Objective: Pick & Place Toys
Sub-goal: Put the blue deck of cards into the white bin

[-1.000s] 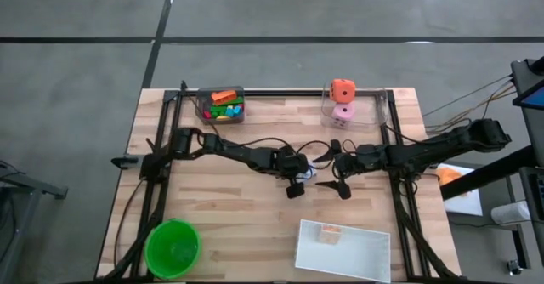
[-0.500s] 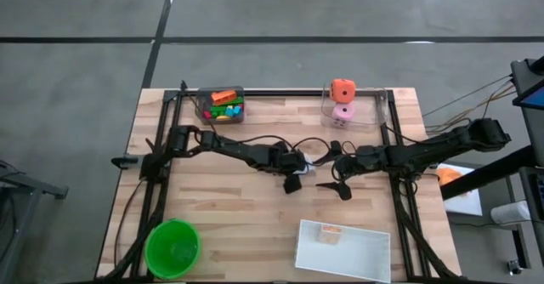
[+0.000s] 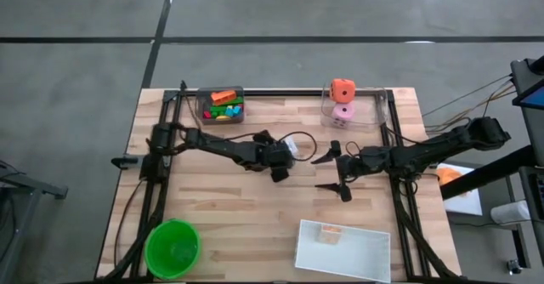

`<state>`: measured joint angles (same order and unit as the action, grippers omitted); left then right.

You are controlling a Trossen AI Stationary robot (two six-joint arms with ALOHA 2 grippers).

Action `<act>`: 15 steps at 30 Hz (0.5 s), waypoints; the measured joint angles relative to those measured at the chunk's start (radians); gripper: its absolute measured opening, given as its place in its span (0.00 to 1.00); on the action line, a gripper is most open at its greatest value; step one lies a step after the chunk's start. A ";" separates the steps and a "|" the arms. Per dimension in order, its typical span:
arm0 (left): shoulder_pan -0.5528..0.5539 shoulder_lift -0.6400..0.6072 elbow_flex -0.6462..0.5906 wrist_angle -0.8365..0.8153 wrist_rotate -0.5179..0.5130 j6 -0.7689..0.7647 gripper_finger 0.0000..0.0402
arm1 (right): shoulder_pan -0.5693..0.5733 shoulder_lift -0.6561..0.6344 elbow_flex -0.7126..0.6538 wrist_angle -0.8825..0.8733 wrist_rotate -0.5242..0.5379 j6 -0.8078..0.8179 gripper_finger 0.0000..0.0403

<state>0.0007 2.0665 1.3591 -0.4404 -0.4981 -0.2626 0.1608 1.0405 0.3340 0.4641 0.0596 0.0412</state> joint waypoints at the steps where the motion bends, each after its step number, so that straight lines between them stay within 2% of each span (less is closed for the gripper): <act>1: -0.005 -0.025 -0.028 0.015 -0.028 -0.006 0.75 | 0.002 0.000 0.000 0.010 0.001 0.006 0.90; 6: -0.035 -0.161 -0.208 0.183 -0.093 -0.019 0.75 | 0.012 0.000 0.000 0.046 0.012 0.056 0.90; 11: -0.060 -0.301 -0.398 0.430 -0.117 -0.013 0.75 | 0.007 0.001 0.000 0.041 0.119 0.175 0.90; 15: -0.080 -0.356 -0.502 0.611 -0.115 0.024 0.75 | -0.016 0.002 0.004 0.037 0.178 0.244 0.90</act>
<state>-0.0791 1.7109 0.8571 0.1703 -0.6128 -0.2387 0.1445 1.0424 0.3383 0.5009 0.2376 0.2851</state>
